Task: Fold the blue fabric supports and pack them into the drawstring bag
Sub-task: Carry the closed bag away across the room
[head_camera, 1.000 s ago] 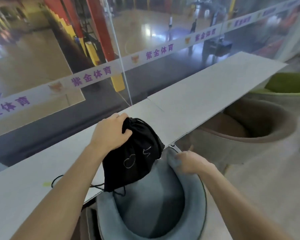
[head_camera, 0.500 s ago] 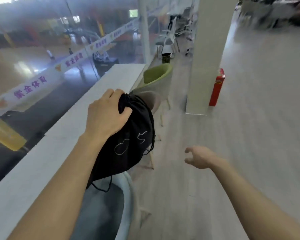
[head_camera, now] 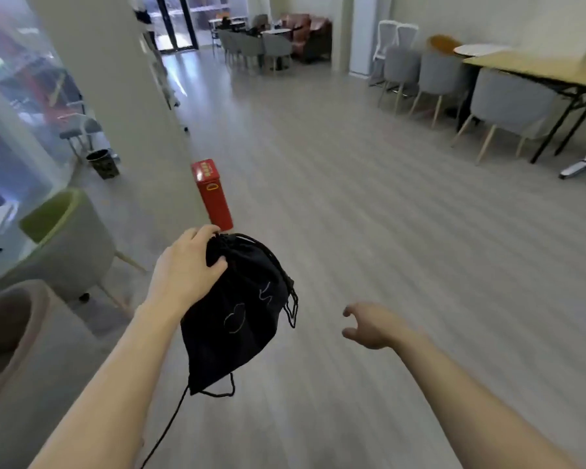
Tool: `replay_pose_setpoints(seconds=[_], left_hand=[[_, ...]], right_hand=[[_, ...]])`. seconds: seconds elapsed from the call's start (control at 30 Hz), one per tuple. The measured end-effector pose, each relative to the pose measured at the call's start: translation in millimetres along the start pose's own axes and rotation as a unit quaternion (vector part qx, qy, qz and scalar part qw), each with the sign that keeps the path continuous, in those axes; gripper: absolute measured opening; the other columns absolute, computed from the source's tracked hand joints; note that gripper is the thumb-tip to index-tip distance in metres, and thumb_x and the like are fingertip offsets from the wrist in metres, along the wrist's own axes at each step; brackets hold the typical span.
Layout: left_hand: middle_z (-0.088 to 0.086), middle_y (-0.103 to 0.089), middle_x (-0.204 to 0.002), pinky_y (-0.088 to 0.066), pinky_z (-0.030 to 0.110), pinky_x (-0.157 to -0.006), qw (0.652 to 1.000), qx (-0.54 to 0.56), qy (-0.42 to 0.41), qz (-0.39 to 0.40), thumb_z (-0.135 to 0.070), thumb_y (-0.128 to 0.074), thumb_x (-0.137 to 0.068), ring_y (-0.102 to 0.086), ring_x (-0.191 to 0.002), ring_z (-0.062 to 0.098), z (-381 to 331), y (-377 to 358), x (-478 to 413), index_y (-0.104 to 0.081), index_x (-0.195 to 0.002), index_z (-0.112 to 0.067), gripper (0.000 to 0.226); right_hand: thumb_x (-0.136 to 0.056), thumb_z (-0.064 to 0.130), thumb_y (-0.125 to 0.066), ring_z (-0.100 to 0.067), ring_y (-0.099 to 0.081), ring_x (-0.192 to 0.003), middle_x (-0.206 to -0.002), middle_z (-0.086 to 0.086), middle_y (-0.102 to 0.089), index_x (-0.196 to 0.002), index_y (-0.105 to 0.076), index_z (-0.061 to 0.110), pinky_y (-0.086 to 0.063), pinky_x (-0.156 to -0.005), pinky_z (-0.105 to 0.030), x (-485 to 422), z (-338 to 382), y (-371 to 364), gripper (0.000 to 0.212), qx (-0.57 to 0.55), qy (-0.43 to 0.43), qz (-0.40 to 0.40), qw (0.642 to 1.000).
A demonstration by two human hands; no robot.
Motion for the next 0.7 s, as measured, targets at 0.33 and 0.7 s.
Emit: replay_pose_setpoints(seconds=[0.33, 0.7], left_hand=[[0.005, -0.073, -0.126, -0.056, 0.049, -0.092, 0.992, 0.017, -0.071, 0.101, -0.045, -0.074, -0.094, -0.070, -0.117, 0.038, -196.3, -167.9, -201.2, -0.067, -0.136, -0.024, 0.048], [-0.002, -0.070, -0.127, -0.057, 0.044, -0.090, 0.961, 0.061, -0.209, 0.170, -0.047, -0.073, -0.091, -0.071, -0.114, 0.032, -416.2, -322.3, -470.4, -0.067, -0.130, -0.029, 0.044]], right_hand=[[-0.106, 0.045, -0.061, -0.028, -0.050, -0.147, -0.162, -0.005, -0.050, -0.159, -0.050, 0.021, -0.046, -0.116, -0.043, -73.9, -215.7, 111.2, 0.059, -0.094, -0.095, -0.052, 0.990], [-0.107, 0.045, -0.060, -0.029, -0.051, -0.146, -0.161, -0.006, -0.052, -0.158, -0.051, 0.020, -0.046, -0.115, -0.041, -232.6, -420.4, 255.7, 0.057, -0.156, -0.202, -0.077, 0.964]])
Point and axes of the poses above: each hand's wrist, its own x-axis away from the middle knuckle, its own y-axis out of the back of the hand, z = x × y, the point moved 8 cm from there along -x, towards the middle knuckle
